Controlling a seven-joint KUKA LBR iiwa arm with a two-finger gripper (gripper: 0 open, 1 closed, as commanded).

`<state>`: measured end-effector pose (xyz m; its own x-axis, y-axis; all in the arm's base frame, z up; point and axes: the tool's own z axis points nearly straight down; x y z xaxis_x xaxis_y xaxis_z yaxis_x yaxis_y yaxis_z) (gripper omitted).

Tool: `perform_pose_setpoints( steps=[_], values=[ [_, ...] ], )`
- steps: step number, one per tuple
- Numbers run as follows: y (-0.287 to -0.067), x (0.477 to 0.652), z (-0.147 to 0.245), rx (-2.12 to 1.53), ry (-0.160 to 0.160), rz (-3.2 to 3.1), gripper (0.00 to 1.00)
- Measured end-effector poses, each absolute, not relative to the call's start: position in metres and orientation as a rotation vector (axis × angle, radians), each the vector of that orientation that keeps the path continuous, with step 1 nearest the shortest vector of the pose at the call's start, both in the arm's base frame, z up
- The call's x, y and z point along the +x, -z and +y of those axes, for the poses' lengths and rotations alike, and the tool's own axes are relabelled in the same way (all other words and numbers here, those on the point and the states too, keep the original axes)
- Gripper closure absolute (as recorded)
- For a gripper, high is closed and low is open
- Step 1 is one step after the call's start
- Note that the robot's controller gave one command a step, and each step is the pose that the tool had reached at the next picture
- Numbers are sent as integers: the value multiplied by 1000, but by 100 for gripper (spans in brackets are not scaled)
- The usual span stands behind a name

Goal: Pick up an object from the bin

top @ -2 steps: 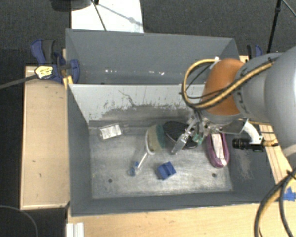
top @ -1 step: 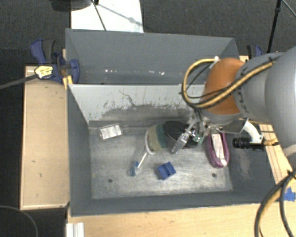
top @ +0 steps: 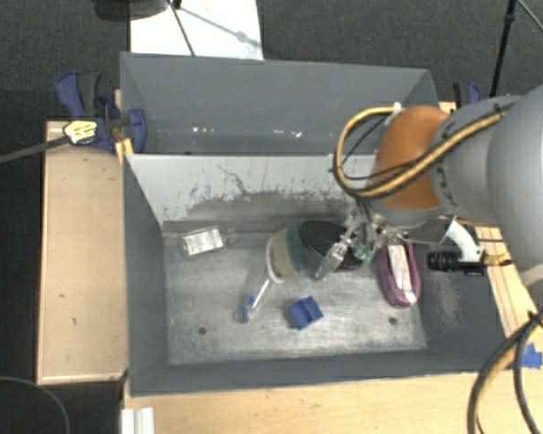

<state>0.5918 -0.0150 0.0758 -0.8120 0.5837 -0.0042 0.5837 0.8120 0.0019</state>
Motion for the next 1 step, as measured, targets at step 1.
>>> perform_pose_setpoints(
  steps=[1],
  values=[
    [-135,594,-15,949,-3,2988,100]
  ],
)
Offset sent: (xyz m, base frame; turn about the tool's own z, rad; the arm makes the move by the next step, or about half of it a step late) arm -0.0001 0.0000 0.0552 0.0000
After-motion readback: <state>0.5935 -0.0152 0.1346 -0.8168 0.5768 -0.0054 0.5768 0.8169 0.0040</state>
